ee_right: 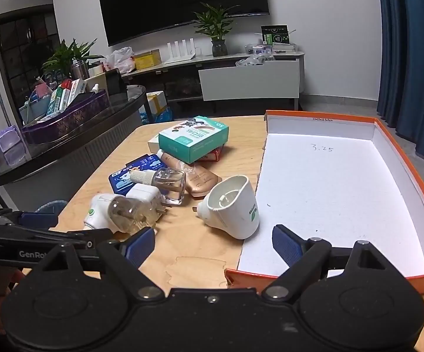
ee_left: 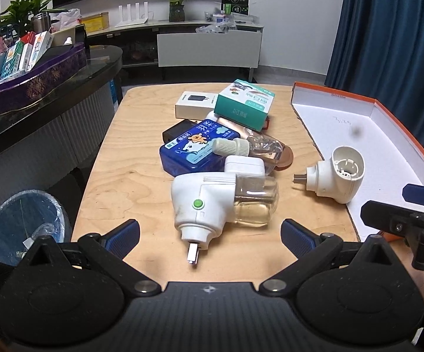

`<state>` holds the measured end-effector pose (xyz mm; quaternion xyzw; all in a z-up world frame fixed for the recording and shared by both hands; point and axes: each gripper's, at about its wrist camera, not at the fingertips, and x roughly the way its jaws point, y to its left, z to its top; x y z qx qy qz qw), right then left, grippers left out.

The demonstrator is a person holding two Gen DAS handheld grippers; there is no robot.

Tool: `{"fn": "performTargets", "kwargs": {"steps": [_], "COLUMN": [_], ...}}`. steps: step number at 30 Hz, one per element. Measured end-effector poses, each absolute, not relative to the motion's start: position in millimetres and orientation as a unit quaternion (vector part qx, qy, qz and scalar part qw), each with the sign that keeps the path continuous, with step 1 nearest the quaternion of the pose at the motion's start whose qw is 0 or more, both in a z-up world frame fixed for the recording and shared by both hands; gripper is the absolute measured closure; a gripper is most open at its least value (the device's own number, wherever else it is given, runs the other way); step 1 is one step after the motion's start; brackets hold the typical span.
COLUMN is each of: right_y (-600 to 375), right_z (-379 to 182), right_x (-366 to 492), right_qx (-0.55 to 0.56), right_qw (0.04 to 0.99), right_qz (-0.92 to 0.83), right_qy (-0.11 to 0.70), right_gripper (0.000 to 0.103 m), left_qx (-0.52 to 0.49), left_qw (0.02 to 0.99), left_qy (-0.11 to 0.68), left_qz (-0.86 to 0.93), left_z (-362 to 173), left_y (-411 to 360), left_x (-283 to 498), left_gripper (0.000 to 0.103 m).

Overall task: Organize rigid objects
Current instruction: 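Reach left tool to the large white diffuser while right tool reaches the white plug diffuser, then close left tool on the glass-bottle diffuser while right tool grasps the white plug diffuser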

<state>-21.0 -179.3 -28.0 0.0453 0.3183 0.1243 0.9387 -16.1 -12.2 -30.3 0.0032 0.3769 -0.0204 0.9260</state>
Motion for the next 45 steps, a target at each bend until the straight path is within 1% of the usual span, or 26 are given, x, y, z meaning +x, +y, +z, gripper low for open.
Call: {"fn": "performTargets", "kwargs": {"steps": [4,8,9,29,45], "right_y": [-184.3,-176.2,-179.8,-172.2,-175.5], "right_z": [-29.0,-26.9,-25.8,-31.0,-36.2], "right_x": [-31.3,-18.2,-27.8,-16.2,-2.4], "right_qx": [0.045,0.045,0.044,0.023,0.025], "right_qw": [0.939,0.938,0.938,0.936,0.930], "right_qz": [0.126,0.125,0.125,0.126,0.118], "right_qy": [0.317,0.319,0.320,0.329,0.348], "right_gripper": [0.001,0.001,0.001,0.001,0.001], "left_qx": [0.005,0.007,0.007,0.003,0.009], "left_qw": [0.926,0.924,0.924,0.923,0.925], "left_qy": [0.378,0.381,0.381,0.385,0.379], "left_qz": [-0.020,-0.020,-0.021,-0.019,-0.034], "left_z": [-30.9,-32.3,-32.3,-36.8,-56.2], "left_y": [-12.9,-14.4,-14.8,-15.0,-20.9], "left_x": [-14.5,-13.0,-12.9,-7.8,24.9], "left_gripper": [0.000,0.000,0.000,0.000,0.000]}}
